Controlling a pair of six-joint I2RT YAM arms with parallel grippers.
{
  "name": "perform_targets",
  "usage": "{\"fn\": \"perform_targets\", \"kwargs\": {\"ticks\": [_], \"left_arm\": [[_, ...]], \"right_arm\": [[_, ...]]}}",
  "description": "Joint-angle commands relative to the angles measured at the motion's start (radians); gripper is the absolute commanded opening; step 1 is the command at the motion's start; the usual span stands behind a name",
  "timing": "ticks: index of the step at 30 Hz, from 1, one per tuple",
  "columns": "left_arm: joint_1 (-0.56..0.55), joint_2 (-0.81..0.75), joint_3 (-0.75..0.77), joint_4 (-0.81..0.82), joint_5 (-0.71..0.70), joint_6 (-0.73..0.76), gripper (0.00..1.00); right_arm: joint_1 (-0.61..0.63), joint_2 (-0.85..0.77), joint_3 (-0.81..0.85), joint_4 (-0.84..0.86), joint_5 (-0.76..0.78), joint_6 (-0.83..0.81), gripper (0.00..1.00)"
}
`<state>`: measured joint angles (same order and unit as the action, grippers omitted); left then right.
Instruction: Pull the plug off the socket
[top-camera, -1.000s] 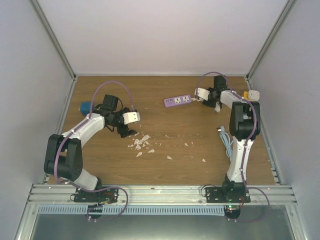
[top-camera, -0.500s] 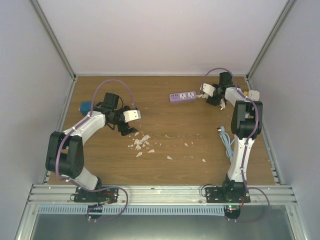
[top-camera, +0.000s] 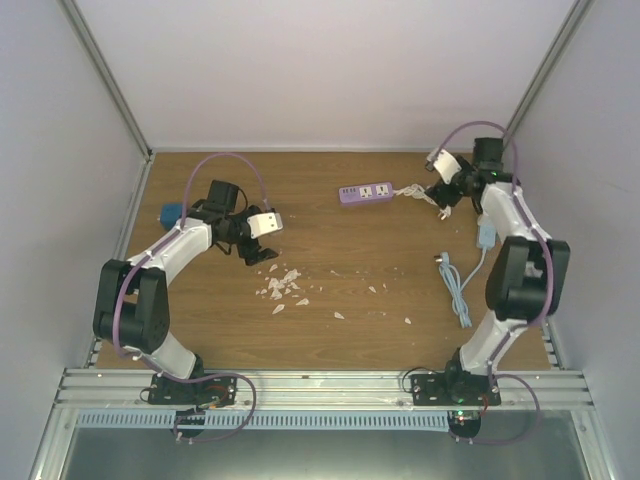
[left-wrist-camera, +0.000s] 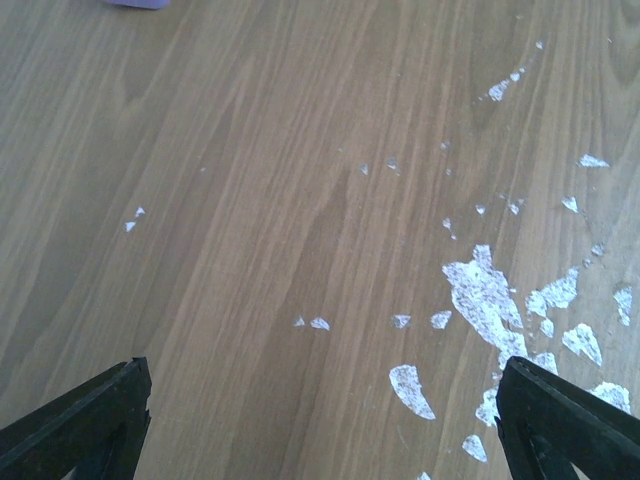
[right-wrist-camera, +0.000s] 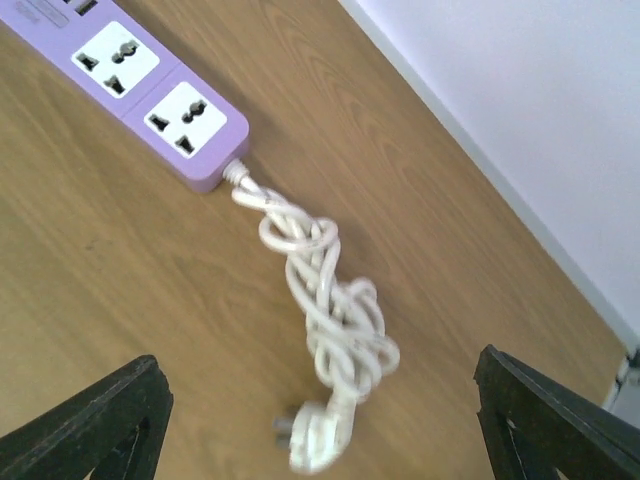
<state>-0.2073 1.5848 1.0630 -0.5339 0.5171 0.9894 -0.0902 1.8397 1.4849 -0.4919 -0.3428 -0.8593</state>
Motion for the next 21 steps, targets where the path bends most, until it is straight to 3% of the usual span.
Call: {"fn": "perform_targets", "kwargs": {"ticks": [1, 10, 16, 21], "left_arm": [[0.005, 0.017, 0.036, 0.061, 0.030, -0.054, 0.95], [0.005, 0.040, 0.095, 0.102, 0.048, -0.139, 0.98], [0.005, 0.042, 0.147, 0.095, 0.058, -0.160, 0.98], [0.005, 0.044, 0.155, 0.106, 0.056, -0.179, 0.99]], "right_arm": [[-0.082, -0.161, -0.132, 0.026, -0.077, 0.243, 0.86], [-0.308, -0.358, -0.377, 0.040, -0.097, 0.391, 0.91], [-0.461, -0.316, -0.397, 0.035, -0.108, 0.441, 0.91], [-0.511, -0.232, -0.385, 0.062, -0.091, 0.484, 0.87]]}}
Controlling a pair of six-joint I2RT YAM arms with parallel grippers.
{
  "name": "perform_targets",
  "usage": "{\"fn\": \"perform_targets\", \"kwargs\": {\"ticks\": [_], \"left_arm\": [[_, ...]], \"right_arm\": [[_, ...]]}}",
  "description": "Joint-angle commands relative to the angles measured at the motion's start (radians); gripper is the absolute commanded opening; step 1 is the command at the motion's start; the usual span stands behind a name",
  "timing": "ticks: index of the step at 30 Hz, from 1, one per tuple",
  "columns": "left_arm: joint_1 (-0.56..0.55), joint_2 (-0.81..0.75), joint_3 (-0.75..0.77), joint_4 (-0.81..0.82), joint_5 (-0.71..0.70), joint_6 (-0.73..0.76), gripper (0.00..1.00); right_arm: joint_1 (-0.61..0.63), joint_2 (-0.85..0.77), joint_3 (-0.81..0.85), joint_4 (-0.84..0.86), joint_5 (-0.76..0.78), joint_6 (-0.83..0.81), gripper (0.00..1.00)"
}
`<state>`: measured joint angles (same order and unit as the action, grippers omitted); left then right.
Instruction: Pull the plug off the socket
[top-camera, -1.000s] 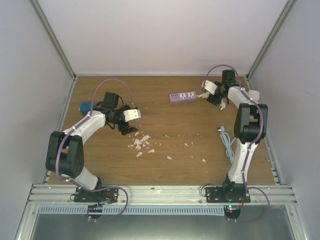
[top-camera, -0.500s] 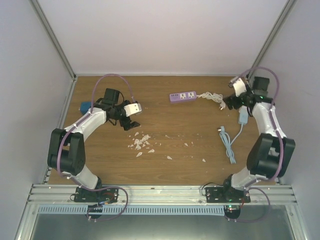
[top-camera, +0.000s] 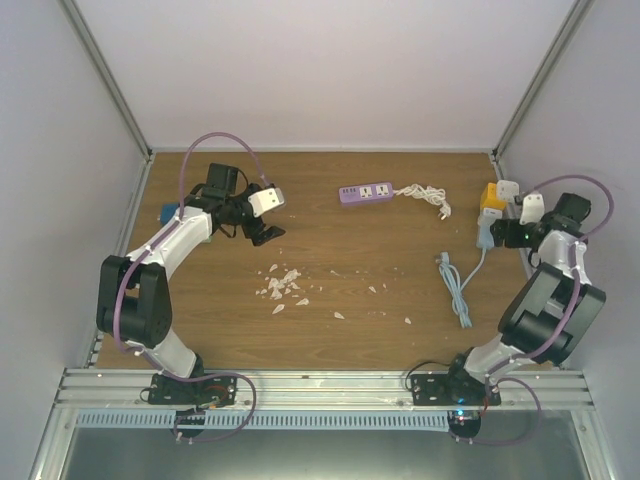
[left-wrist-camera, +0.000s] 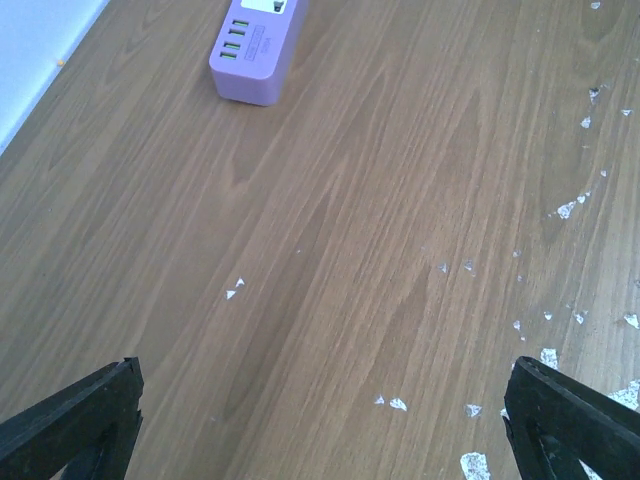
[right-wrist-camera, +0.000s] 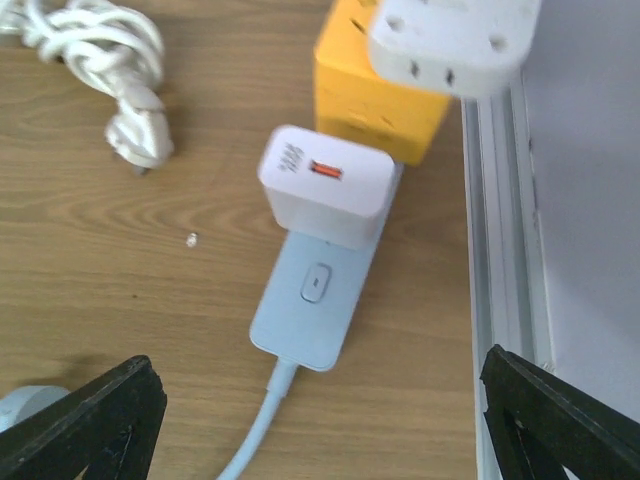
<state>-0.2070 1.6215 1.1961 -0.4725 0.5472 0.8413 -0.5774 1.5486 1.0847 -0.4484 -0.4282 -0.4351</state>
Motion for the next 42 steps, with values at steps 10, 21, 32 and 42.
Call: {"fn": "perform_targets", "kwargs": {"ticks": [10, 21, 32, 42], "left_arm": [[0.005, -0.005, -0.021, 0.077, 0.022, -0.071, 0.98], [0.008, -0.008, -0.033, 0.079, 0.011, -0.069, 0.98], [0.017, -0.017, -0.028, 0.069, 0.006, -0.063, 0.99], [0.022, -0.022, -0.027, 0.065, 0.006, -0.064, 0.99]], "right_arm": [[-0.019, 0.179, 0.007, 0.091, 0.024, 0.102, 0.85], [0.048, 0.253, 0.009, 0.153, 0.079, 0.114, 0.81], [0.079, 0.320, 0.010, 0.179, 0.106, 0.127, 0.70], [0.065, 0.318, 0.014, 0.163, 0.126, 0.090, 0.48]]}}
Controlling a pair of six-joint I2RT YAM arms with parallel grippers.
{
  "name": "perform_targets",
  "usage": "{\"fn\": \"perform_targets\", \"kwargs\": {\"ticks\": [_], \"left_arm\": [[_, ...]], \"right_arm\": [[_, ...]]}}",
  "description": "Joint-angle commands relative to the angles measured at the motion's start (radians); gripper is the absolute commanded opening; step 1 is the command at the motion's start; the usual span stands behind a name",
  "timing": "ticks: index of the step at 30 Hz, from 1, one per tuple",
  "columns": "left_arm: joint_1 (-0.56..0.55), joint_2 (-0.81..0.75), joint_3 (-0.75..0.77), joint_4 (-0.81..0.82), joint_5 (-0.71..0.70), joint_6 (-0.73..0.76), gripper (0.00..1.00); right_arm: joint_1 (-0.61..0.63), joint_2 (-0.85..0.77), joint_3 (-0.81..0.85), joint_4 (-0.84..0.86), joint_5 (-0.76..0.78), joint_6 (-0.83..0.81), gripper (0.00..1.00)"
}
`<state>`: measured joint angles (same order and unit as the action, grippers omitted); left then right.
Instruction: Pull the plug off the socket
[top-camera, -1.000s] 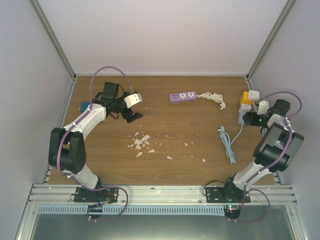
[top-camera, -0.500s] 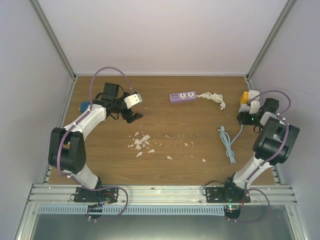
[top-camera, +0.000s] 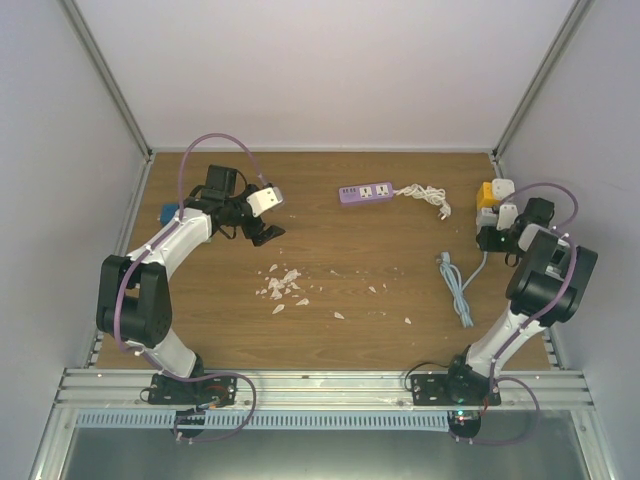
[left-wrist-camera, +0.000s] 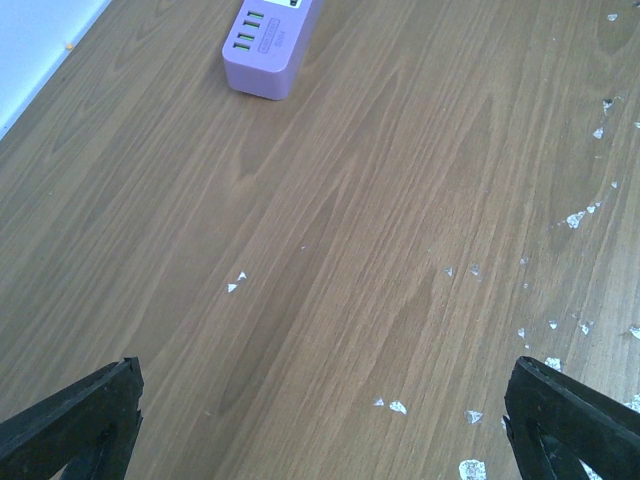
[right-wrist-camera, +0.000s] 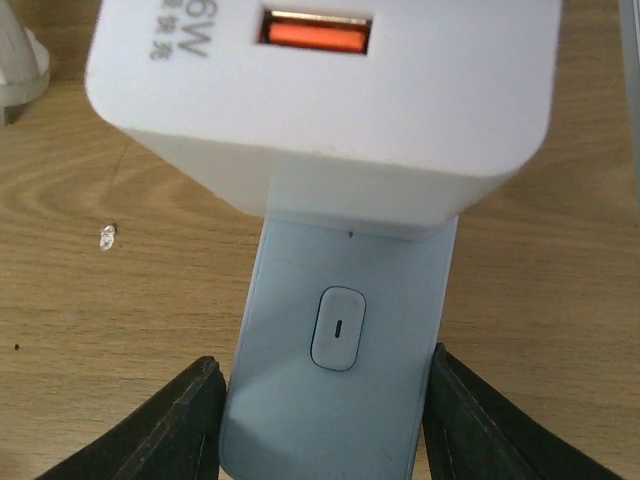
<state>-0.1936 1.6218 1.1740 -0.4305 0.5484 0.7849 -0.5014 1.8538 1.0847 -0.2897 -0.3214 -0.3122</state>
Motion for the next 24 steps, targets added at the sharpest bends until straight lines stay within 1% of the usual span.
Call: {"fn": "perform_targets", "kwargs": {"ticks": [1, 6, 15, 19, 24], "left_arm": [[0.009, -0.023, -0.004, 0.024, 0.005, -0.007, 0.99], [0.009, -0.025, -0.005, 0.023, 0.005, -0.007, 0.99], [0.010, -0.027, -0.005, 0.024, 0.007, -0.010, 0.99], [0.009, -0.027, -0.002, 0.025, 0.002, -0.005, 0.99], [0.009, -0.014, 0.025, 0.021, -0.001, -0.005, 0.99]], "right_arm": [[-0.016, 0.013, 0.015, 0.000, 0.017, -0.043, 0.47], [-0.044, 0.006, 0.018, -0.036, 0.001, -0.123, 0.40], [-0.118, -0.014, -0.002, -0.132, -0.036, -0.314, 0.35], [-0.147, -0.049, -0.056, -0.173, -0.075, -0.476, 0.35], [-0.184, -0.073, -0.140, -0.225, -0.082, -0.682, 0.33]]}}
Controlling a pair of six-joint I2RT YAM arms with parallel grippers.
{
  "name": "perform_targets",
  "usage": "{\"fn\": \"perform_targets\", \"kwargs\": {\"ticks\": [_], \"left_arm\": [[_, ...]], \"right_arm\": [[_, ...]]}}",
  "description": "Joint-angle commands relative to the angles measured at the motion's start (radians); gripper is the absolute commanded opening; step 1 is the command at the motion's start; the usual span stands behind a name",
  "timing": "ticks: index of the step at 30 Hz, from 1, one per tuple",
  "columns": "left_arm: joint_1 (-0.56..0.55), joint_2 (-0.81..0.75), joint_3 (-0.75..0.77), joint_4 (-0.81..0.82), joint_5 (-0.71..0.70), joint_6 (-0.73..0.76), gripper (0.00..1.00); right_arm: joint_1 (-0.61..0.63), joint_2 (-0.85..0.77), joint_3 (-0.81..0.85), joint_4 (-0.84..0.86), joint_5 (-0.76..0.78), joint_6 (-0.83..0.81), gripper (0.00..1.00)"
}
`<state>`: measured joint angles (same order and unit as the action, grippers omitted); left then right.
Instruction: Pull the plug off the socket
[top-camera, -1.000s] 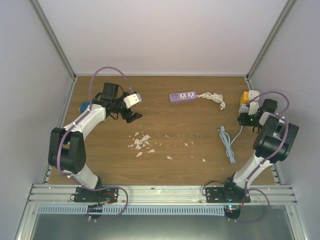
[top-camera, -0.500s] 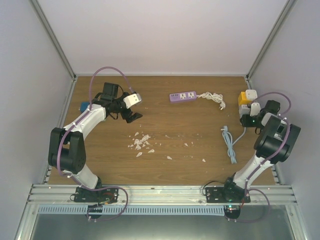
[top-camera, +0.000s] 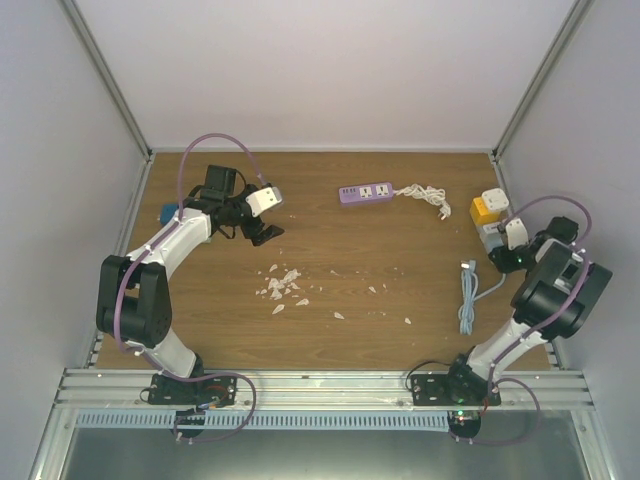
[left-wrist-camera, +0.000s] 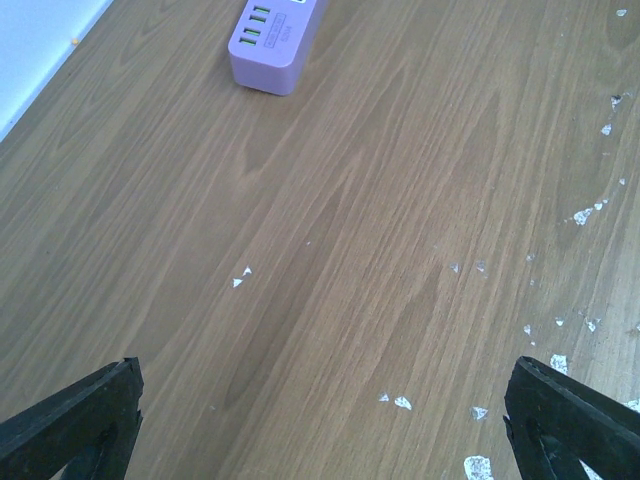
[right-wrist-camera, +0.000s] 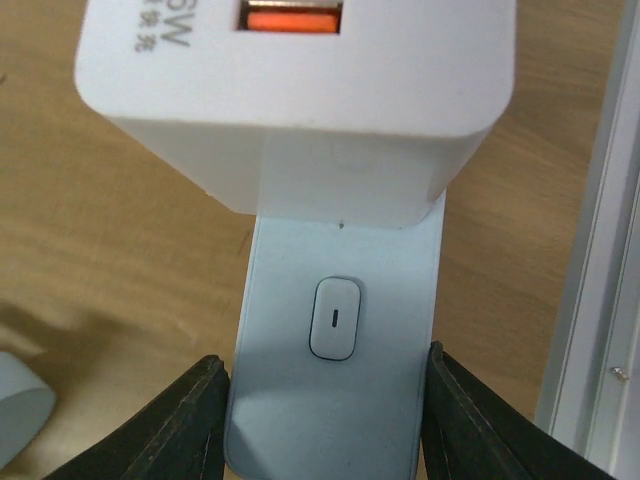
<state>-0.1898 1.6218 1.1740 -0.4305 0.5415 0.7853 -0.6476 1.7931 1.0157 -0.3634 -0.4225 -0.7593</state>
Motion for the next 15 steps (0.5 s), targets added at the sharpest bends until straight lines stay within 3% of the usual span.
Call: {"fn": "perform_targets", "kwargs": {"ticks": [1, 15], "left_arm": [[0.006, -0.011, 0.030, 0.021, 0.005, -0.008, 0.99], [0.008, -0.015, 0.037, 0.006, 0.021, -0.017, 0.99]], "right_arm": [[-0.046, -0.015, -0.081, -0.165, 0.015, -0.269, 0.33], [-0.065, -0.031, -0.157, -0.389, -0.010, -0.758, 0.33]]}}
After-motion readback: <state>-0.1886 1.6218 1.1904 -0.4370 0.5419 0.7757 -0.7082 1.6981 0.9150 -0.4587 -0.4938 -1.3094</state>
